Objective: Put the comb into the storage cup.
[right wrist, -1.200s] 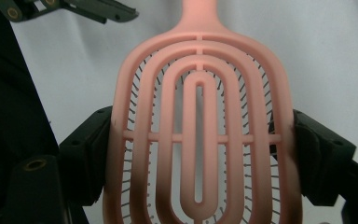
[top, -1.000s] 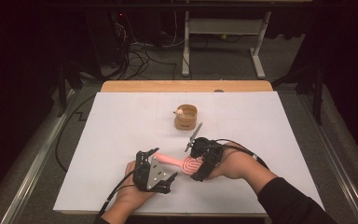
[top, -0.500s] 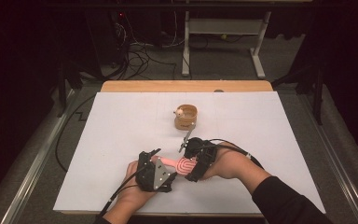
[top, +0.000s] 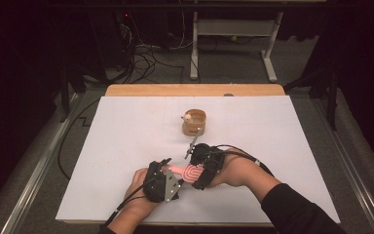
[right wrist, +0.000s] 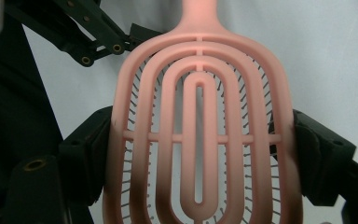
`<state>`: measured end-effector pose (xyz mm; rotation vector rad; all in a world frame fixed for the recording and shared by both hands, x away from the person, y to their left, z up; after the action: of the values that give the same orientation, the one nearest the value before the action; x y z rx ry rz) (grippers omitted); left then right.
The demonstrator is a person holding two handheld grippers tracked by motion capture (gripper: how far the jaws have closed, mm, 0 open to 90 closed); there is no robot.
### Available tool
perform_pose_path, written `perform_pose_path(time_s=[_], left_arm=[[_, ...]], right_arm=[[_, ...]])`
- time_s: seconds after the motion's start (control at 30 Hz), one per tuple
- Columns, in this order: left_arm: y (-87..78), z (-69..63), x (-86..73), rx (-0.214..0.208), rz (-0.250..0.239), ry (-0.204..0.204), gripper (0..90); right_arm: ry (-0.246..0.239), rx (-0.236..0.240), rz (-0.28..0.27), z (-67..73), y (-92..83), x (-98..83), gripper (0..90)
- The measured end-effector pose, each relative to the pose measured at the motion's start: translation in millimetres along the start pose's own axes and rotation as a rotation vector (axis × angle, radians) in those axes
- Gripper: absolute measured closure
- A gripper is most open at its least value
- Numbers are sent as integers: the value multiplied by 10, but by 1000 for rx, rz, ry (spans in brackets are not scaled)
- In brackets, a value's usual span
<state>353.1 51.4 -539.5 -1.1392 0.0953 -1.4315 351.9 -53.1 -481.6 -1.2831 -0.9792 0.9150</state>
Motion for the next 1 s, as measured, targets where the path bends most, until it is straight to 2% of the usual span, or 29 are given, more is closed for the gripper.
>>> perform_pose_path(time_s=[0.07,0.13,0.2,0.27,0.3,0.33,0.4,0.43,0.6,0.67,0.73,0.77,1.0], left_arm=[[-7,-4,4,8,-8,6,266],[-14,-1,9,11,-9,10,278],[-29,1,20,19,-22,16,346],[-38,1,25,21,-23,21,362],[-44,1,28,24,-26,27,416],[-52,4,36,37,-32,32,420],[-66,-6,51,30,-44,40,441],[-73,-7,58,33,-51,44,511],[-72,-8,75,65,-47,56,515],[-74,-12,80,74,-50,62,572],[-78,-15,85,70,-49,68,574],[-81,-20,85,60,-47,72,606],[-106,-29,100,72,-51,100,617]], right_arm=[[0,2,4,6,2,4,201],[7,0,6,10,7,7,201],[8,3,12,16,5,8,201],[8,4,8,19,8,16,201],[10,5,11,22,9,16,201],[11,6,14,23,11,15,201],[11,7,23,27,9,10,201],[13,9,16,30,14,19,201],[13,4,26,34,17,18,201],[15,-1,26,20,10,26,201],[14,-1,28,16,5,26,201],[17,-2,29,13,3,26,201],[20,-2,24,8,-13,30,201]])
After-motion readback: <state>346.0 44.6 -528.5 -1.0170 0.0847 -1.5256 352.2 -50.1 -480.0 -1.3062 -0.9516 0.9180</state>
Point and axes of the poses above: each handheld gripper's, and its own axes: y roughly forward along the jaws, x roughly out of its top, z roughly to its left, the point moved 10 cm from there along y, roughly forward along the jaws, and after that the axes turned 10 degrees about z, right-handed, at the moved point
